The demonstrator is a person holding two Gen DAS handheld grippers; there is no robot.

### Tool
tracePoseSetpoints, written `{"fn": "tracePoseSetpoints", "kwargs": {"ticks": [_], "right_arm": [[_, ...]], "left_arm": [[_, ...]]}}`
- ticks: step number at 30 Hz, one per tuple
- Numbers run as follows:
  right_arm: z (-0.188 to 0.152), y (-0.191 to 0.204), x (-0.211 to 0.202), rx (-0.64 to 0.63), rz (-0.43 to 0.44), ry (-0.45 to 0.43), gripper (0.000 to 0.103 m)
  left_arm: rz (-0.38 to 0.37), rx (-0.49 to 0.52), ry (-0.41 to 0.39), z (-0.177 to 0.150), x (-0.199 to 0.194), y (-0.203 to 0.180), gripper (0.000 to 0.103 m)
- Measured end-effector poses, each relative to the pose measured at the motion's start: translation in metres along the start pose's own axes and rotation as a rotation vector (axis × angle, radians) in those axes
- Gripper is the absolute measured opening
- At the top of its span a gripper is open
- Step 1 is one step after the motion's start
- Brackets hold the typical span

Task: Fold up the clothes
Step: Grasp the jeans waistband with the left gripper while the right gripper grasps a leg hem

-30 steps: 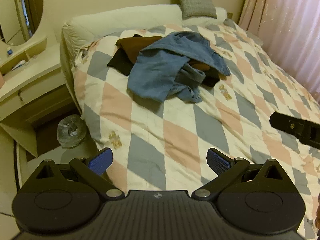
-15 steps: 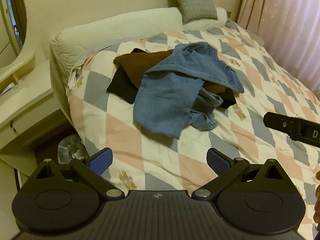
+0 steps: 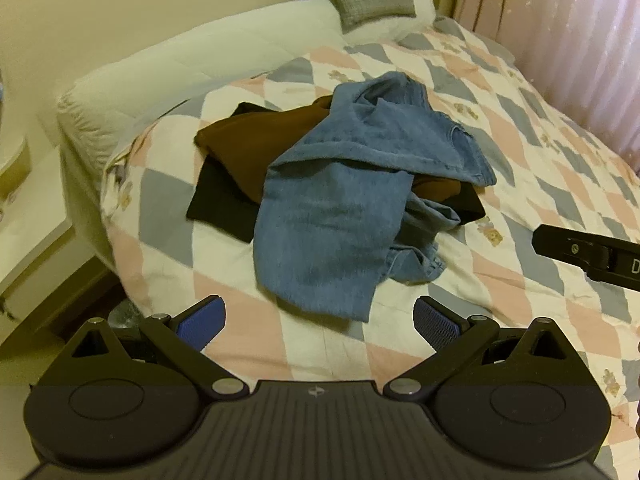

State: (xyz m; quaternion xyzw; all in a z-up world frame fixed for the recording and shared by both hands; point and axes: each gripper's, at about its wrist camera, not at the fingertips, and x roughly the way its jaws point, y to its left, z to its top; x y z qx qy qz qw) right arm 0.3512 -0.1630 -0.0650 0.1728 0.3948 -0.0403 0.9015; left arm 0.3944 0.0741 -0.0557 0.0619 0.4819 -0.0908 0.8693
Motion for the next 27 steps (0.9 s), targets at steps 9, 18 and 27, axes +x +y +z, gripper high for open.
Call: {"fn": "tracePoseSetpoints", "kwargs": {"ticks": [9, 18, 27], "right_arm": [[0.027, -0.042, 0.073, 0.229, 0.001, 0.039, 0.102], [0.044, -0.099, 0.150, 0.520, 0.013, 0.014, 0.102], [0.049, -0.155, 0.215, 0.796, -0.007, -0.063, 0.102]], "left_arm": [[-0.008, 0.108, -0.003, 0.080, 0.082, 0.006, 0.103], [-0.091, 0.212, -0.045, 0.185, 0.182, -0.004, 0.102], [-0.271, 0.372, -0.058, 0.332, 0.286, -0.063, 0.103]]}}
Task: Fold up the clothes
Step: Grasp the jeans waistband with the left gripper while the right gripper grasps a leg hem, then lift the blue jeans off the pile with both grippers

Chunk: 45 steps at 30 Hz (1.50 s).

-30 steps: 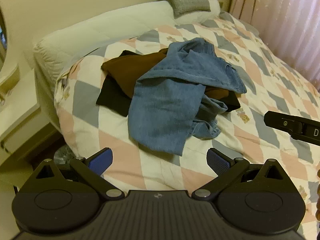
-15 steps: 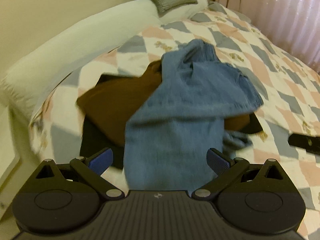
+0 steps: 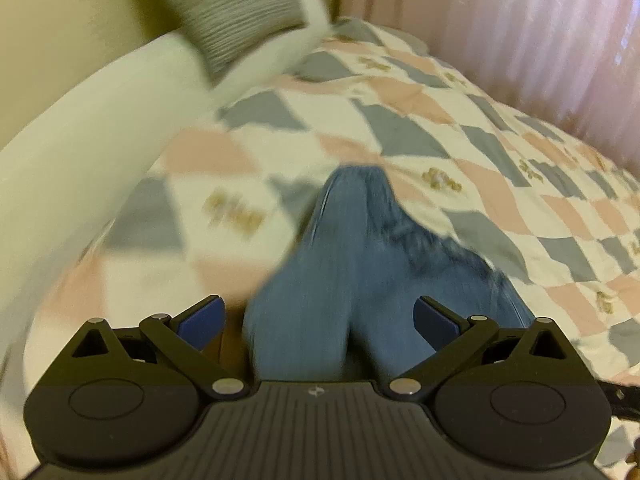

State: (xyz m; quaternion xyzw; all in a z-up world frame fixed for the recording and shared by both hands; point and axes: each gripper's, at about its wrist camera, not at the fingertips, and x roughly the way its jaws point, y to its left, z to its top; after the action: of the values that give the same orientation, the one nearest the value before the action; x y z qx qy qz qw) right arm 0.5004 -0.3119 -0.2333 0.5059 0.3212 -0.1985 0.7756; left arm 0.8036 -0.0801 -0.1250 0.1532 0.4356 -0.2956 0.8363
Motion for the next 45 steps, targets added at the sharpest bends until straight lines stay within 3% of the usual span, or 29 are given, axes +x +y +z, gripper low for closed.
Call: {"fn": "tracePoseSetpoints", "kwargs": {"ticks": [4, 10, 15, 19, 20, 22, 23, 24, 25, 26, 27, 30, 34, 38, 40, 41, 42, 43, 44, 45], "right_arm": [[0.008, -0.020, 0.022, 0.095, 0.023, -0.027, 0.102], [0.014, -0.046, 0.050, 0.199, 0.073, -0.053, 0.102], [0.018, -0.062, 0.073, 0.267, 0.112, -0.064, 0.102], [0.019, -0.064, 0.092, 0.299, 0.137, -0.062, 0.102], [0.019, -0.065, 0.096, 0.309, 0.145, -0.062, 0.102], [0.017, -0.066, 0.101, 0.326, 0.179, -0.068, 0.098], [0.016, -0.065, 0.102, 0.325, 0.214, -0.069, 0.071], [0.015, -0.063, 0.100, 0.316, 0.248, -0.078, 0.042], [0.015, -0.059, 0.094, 0.290, 0.262, -0.102, 0.038], [0.016, -0.054, 0.083, 0.239, 0.272, -0.145, 0.024], [0.016, -0.048, 0.071, 0.183, 0.290, -0.181, 0.015], [0.018, -0.028, 0.028, 0.056, 0.363, -0.272, 0.014], [0.012, -0.001, -0.023, -0.032, 0.447, -0.322, 0.014], [-0.008, 0.010, -0.070, -0.090, 0.498, -0.358, 0.014], [-0.019, 0.011, -0.084, -0.106, 0.518, -0.341, 0.018], [-0.024, 0.011, -0.087, -0.115, 0.525, -0.329, 0.035], [-0.026, 0.012, -0.081, -0.124, 0.525, -0.311, 0.045], [-0.027, 0.012, -0.075, -0.128, 0.525, -0.289, 0.038], [-0.027, 0.012, -0.069, -0.115, 0.531, -0.259, 0.022], [-0.028, 0.014, -0.068, -0.101, 0.557, -0.242, 0.018]], "left_arm": [[0.003, 0.115, 0.007, 0.042, 0.051, -0.018, 0.103], [0.034, 0.242, 0.035, 0.052, 0.108, -0.035, 0.103], [-0.022, 0.201, 0.106, 0.070, 0.157, -0.027, 0.103], [-0.069, 0.229, 0.157, 0.086, 0.184, -0.039, 0.103], [-0.065, 0.241, 0.171, 0.085, 0.189, -0.042, 0.098], [-0.052, 0.262, 0.193, 0.080, 0.198, -0.048, 0.066], [-0.058, 0.257, 0.201, 0.077, 0.199, -0.047, 0.038], [-0.077, 0.240, 0.194, 0.075, 0.195, -0.045, 0.029], [-0.100, 0.220, 0.178, 0.073, 0.188, -0.043, 0.024], [-0.112, 0.211, 0.157, 0.073, 0.179, -0.041, 0.015], [-0.116, 0.208, 0.133, 0.073, 0.168, -0.040, 0.013], [-0.151, 0.172, 0.050, 0.074, 0.125, -0.034, 0.012], [-0.186, 0.130, -0.079, 0.071, 0.043, -0.029, 0.012], [-0.210, 0.103, -0.204, 0.056, -0.062, -0.030, 0.010], [-0.219, 0.109, -0.277, 0.044, -0.122, -0.034, 0.010], [-0.220, 0.112, -0.307, 0.037, -0.149, -0.036, 0.010], [-0.218, 0.116, -0.332, 0.031, -0.174, -0.039, 0.010], [-0.211, 0.124, -0.347, 0.025, -0.195, -0.042, 0.010], [-0.194, 0.135, -0.351, 0.020, -0.210, -0.046, 0.010], [-0.171, 0.147, -0.351, 0.013, -0.222, -0.050, 0.010]]}}
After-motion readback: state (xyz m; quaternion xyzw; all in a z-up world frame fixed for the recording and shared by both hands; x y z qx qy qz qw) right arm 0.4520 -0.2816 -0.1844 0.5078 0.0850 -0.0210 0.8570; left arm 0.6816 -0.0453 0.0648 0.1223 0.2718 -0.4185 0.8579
